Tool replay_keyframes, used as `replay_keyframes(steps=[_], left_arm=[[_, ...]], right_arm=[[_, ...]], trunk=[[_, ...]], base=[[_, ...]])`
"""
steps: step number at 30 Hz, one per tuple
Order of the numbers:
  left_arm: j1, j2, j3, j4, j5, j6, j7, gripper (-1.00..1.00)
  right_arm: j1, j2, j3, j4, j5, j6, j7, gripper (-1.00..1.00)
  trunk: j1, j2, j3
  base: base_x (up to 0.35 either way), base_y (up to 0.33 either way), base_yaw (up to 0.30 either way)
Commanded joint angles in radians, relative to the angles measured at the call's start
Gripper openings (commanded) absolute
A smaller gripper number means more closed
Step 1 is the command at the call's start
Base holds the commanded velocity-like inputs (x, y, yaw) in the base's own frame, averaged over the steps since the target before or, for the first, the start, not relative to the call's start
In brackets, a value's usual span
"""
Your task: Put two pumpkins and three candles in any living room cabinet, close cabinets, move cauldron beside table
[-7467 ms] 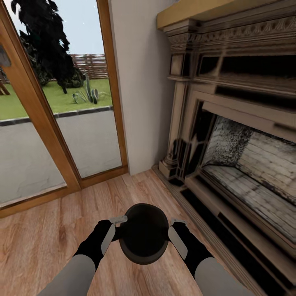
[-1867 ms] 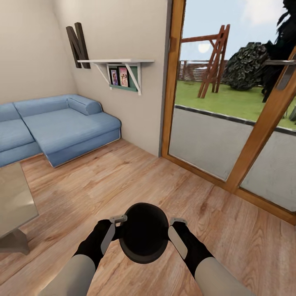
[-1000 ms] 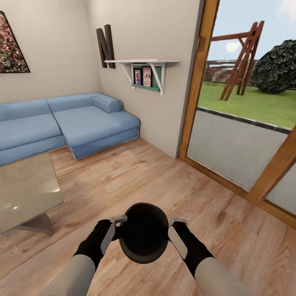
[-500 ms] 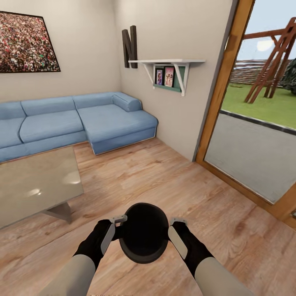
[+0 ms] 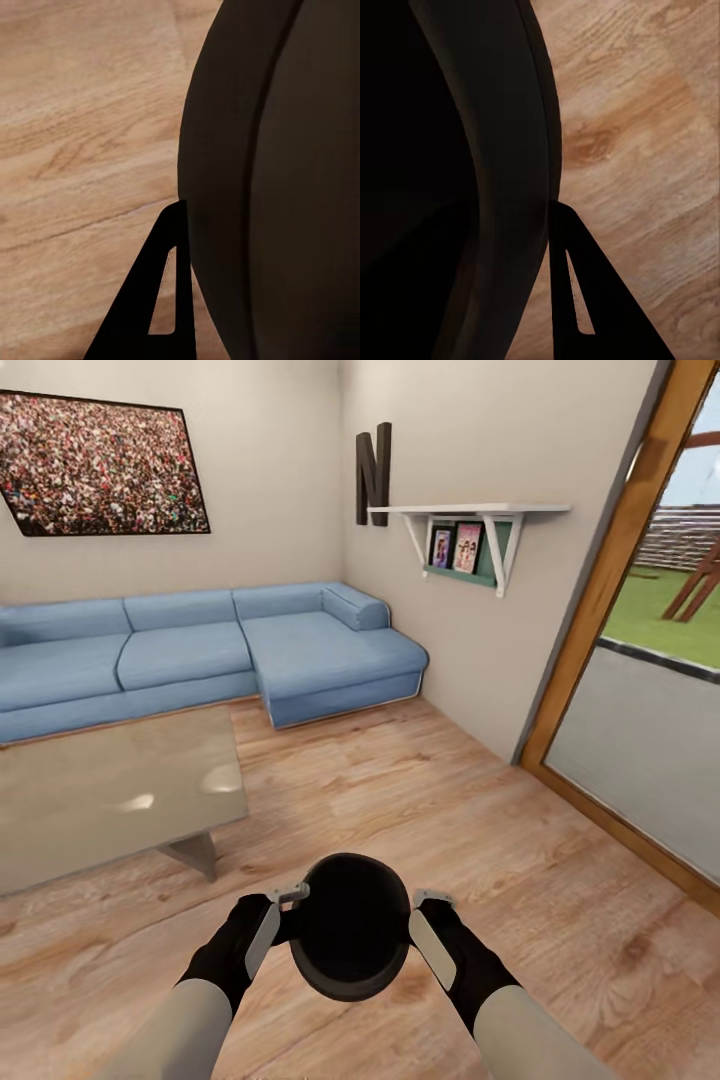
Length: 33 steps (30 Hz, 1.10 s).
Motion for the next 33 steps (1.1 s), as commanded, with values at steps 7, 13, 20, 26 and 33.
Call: replay_keyframes(steps=[7, 13, 20, 26, 33], left_arm=[[-0.001, 0.0, 0.001, 0.001, 0.004, 0.0, 0.0, -1.0], [-0.001, 0.0, 0.001, 0.001, 0.004, 0.0, 0.0, -1.0], [-0.001, 0.0, 0.001, 0.001, 0.004, 0.0, 0.0, -1.0], [-0.001, 0.0, 0.001, 0.001, 0.004, 0.0, 0.0, -1.0], [-0.001, 0.0, 0.003, 0.001, 0.004, -0.001, 0.0, -1.0]], right_arm=[[0.0, 0.0, 0.01, 0.0, -0.009, -0.005, -0.001, -1.0], [0.0, 0.0, 0.01, 0.0, -0.009, -0.005, -0.001, -1.0], [0.0, 0.0, 0.01, 0.0, -0.009, -0.005, -0.001, -1.0], [0.0, 0.0, 0.01, 0.0, -0.009, -0.005, -0.001, -1.0], [0.0, 0.0, 0.01, 0.0, -0.009, -0.005, -0.001, -1.0]], trunk=[[0.0, 0.0, 0.0], [0.0, 0.0, 0.0], [0.0, 0.0, 0.0], [0.0, 0.0, 0.0], [0.0, 0.0, 0.0]], base=[[0.0, 0.0, 0.287], [0.0, 0.0, 0.288], [0.0, 0.0, 0.287], [0.0, 0.0, 0.287], [0.0, 0.0, 0.287]])
